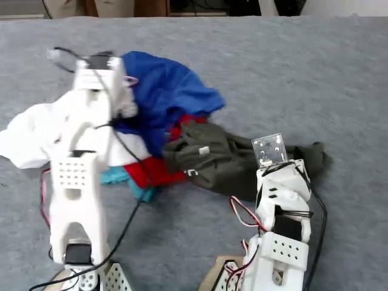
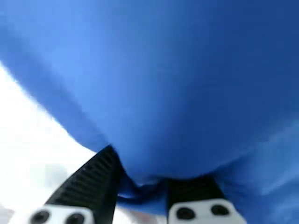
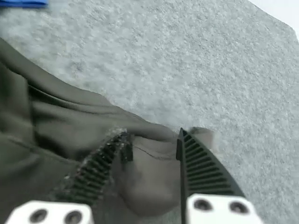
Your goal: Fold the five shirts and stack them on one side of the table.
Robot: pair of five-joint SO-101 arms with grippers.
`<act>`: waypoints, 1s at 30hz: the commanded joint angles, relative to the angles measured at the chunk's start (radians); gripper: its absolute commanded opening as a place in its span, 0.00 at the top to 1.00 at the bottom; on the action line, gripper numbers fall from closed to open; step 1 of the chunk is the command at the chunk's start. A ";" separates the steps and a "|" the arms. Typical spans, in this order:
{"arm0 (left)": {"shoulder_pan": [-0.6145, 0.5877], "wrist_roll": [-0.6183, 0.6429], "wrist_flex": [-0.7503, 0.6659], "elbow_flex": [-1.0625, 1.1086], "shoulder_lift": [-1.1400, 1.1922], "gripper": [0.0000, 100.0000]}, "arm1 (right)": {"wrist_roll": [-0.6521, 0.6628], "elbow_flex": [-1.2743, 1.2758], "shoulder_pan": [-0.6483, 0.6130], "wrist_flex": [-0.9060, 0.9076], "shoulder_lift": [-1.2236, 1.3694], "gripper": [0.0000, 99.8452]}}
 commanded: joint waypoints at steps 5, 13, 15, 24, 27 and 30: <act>-0.451 -0.241 0.006 -0.106 0.093 0.98 | 0.006 0.002 -0.016 0.008 -0.007 0.84; -0.718 -0.451 0.006 -0.348 0.090 0.98 | 0.006 0.002 -0.016 0.009 -0.005 0.84; -0.779 -0.494 0.006 -0.397 0.091 0.98 | 0.006 0.002 -0.016 0.011 -0.005 0.84; -0.921 -0.532 0.041 -0.489 0.082 0.98 | 0.006 0.002 -0.016 0.011 -0.005 0.84; -0.893 -0.494 0.041 -0.485 0.047 0.90 | 0.006 0.002 -0.016 0.011 -0.005 0.84; -0.839 -0.342 0.041 -0.414 -0.050 0.75 | 0.006 0.002 -0.016 0.011 -0.005 0.84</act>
